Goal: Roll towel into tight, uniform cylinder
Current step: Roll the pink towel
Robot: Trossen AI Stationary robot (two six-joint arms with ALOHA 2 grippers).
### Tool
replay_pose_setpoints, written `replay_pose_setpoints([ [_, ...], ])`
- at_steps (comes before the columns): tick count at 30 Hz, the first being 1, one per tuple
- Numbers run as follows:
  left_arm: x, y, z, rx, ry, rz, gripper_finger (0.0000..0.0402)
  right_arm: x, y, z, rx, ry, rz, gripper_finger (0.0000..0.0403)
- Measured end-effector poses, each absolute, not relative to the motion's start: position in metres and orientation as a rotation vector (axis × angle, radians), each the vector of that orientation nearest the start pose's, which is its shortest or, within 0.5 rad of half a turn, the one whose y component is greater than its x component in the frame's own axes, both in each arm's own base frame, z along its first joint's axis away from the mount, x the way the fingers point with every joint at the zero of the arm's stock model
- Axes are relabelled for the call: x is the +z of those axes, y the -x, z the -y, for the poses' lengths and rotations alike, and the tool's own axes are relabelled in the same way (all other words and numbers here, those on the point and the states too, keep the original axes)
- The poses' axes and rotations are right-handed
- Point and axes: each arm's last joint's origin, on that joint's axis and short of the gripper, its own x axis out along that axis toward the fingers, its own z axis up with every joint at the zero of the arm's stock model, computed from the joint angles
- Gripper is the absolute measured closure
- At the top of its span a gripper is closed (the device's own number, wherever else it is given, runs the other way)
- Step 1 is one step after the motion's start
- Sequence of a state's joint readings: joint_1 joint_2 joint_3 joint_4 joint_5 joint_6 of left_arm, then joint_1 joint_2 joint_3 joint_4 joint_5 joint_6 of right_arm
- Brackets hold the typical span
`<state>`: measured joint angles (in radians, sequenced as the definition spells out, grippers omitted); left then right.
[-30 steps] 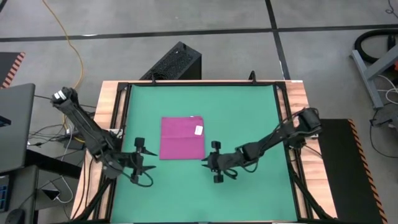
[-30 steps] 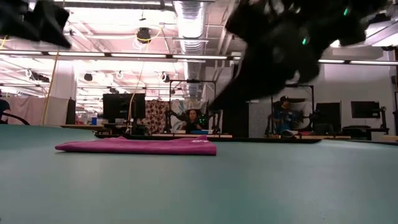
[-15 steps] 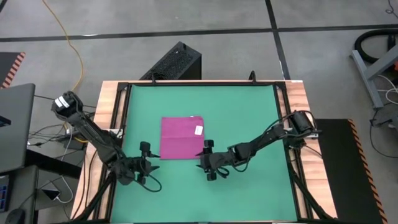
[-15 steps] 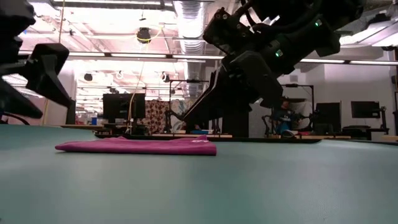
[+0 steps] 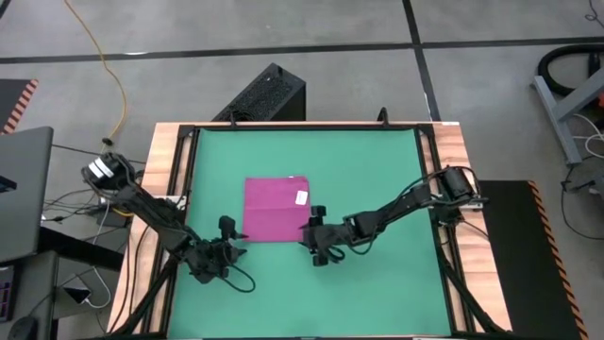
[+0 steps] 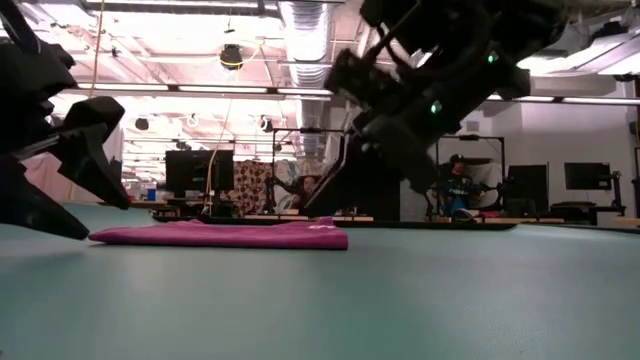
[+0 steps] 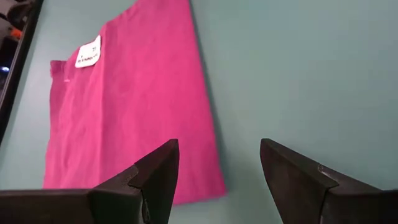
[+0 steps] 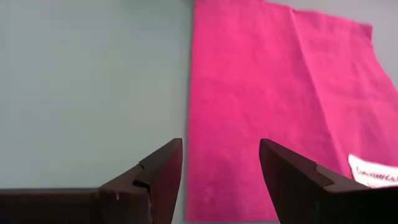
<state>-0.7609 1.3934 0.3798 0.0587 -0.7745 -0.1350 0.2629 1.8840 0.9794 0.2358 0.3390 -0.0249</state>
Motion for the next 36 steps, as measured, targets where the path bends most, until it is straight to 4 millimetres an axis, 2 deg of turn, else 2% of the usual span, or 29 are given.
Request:
replay_pose_setpoints([
  [12, 0.114, -0.164, 0.125, 0.066, -0.502, -0.681, 0.0187, 0.101, -0.372, -0.089, -0.099, 0.188, -0.691, 0.0169],
  [26, 0.092, -0.151, 0.099, 0.159, -0.364, -0.752, 0.0188, 0.096, -0.369, -0.093, -0.128, 0.150, -0.714, 0.0188],
  [30, 0.088, -0.150, 0.093, 0.156, -0.316, -0.778, 0.0213, 0.095, -0.368, -0.093, -0.138, 0.122, -0.720, 0.0200],
  [36, 0.084, -0.146, 0.088, 0.196, -0.281, -0.788, 0.0288, 0.094, -0.368, -0.093, -0.153, 0.078, -0.727, 0.0229],
])
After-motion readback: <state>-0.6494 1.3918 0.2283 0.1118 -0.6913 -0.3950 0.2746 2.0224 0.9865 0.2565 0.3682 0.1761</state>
